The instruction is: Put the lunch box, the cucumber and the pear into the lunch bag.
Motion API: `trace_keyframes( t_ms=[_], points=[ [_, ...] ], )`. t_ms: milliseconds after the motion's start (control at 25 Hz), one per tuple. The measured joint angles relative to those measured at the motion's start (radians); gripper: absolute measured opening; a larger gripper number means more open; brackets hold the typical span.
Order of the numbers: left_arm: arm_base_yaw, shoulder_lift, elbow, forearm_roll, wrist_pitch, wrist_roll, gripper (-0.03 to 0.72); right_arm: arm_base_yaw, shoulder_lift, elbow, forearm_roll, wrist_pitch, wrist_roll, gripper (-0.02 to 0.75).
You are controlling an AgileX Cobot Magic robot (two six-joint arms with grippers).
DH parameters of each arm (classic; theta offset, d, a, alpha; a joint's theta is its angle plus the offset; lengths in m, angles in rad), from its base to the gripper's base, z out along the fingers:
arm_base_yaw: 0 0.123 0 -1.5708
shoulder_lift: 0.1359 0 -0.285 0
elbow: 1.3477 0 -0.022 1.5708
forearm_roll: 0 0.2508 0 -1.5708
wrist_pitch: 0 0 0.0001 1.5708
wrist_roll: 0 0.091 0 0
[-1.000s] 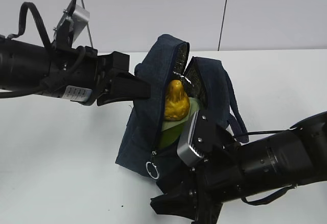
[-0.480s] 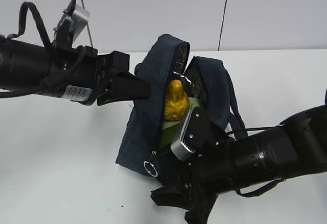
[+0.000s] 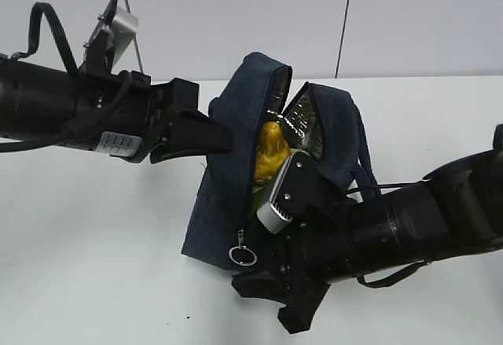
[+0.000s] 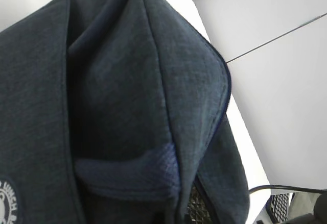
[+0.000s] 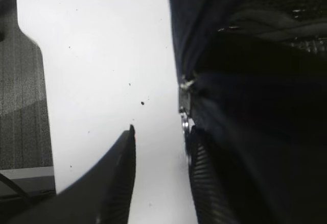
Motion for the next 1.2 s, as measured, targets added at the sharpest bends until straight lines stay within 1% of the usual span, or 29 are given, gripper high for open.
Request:
trace_keyframes(
  t_ms=[80, 280, 560, 680, 1200],
  points=[
    [0.0, 0.0, 0.0, 0.0, 0.0, 0.0, -0.018, 0.0, 0.0, -0.006, 0.0, -0.002, 0.001, 0.274],
    [0.0, 0.0, 0.0, 0.0, 0.001, 0.0, -0.018, 0.0, 0.0, -0.007, 0.0, -0.006, 0.002, 0.164],
    [0.0, 0.0, 0.0, 0.005, 0.004, 0.0, -0.018, 0.0, 0.0, -0.007, 0.0, -0.006, 0.019, 0.083],
    [0.0, 0.0, 0.0, 0.012, 0.005, 0.0, -0.018, 0.0, 0.0, -0.007, 0.0, -0.006, 0.027, 0.072],
    [0.0, 0.0, 0.0, 0.017, 0.006, 0.0, -0.018, 0.0, 0.0, -0.007, 0.0, 0.008, 0.034, 0.071]
  ],
)
